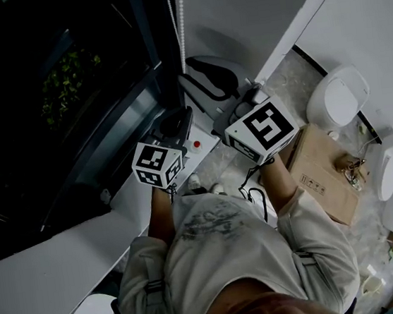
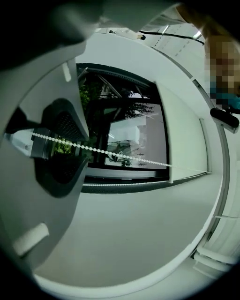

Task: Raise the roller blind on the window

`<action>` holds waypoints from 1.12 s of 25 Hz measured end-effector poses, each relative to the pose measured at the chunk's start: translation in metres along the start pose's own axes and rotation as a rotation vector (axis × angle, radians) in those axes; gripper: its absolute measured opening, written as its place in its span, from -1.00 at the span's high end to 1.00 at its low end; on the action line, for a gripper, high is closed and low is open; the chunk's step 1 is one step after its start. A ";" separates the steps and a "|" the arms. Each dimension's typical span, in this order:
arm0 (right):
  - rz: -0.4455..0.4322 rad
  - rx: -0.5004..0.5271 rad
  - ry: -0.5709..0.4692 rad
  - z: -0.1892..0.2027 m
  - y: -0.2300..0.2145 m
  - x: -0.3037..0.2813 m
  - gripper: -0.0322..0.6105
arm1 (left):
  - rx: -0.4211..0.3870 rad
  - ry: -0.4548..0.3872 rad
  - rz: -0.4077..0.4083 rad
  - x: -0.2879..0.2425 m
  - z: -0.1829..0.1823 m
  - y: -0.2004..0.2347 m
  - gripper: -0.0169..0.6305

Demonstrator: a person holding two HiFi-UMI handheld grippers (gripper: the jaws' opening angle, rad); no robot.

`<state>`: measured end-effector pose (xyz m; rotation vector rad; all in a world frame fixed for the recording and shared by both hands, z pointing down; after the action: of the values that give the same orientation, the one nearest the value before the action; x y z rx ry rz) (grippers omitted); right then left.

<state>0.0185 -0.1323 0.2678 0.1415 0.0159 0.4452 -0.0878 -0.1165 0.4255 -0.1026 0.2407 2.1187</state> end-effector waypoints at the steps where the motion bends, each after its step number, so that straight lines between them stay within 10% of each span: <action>1: 0.005 0.006 -0.003 -0.002 -0.001 -0.001 0.57 | 0.000 0.000 0.002 0.000 0.000 0.000 0.91; 6: 0.011 0.013 0.008 -0.007 -0.005 -0.005 0.86 | 0.001 -0.002 0.011 -0.002 -0.001 -0.003 0.91; 28: 0.054 -0.016 0.079 0.049 0.005 0.003 0.87 | 0.032 0.127 0.003 -0.013 0.053 -0.003 0.91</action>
<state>0.0217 -0.1331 0.3173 0.1085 0.0865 0.5048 -0.0770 -0.1139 0.4789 -0.2178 0.3501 2.1134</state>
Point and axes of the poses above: the fingertips, and each gripper's own axes: x backward along the fingers, y to its left, z out of its underside, the point moved 8 cm from there along x, backward along the fingers, and after that the axes turned 12 degrees about -z, right-handed, at the moved point
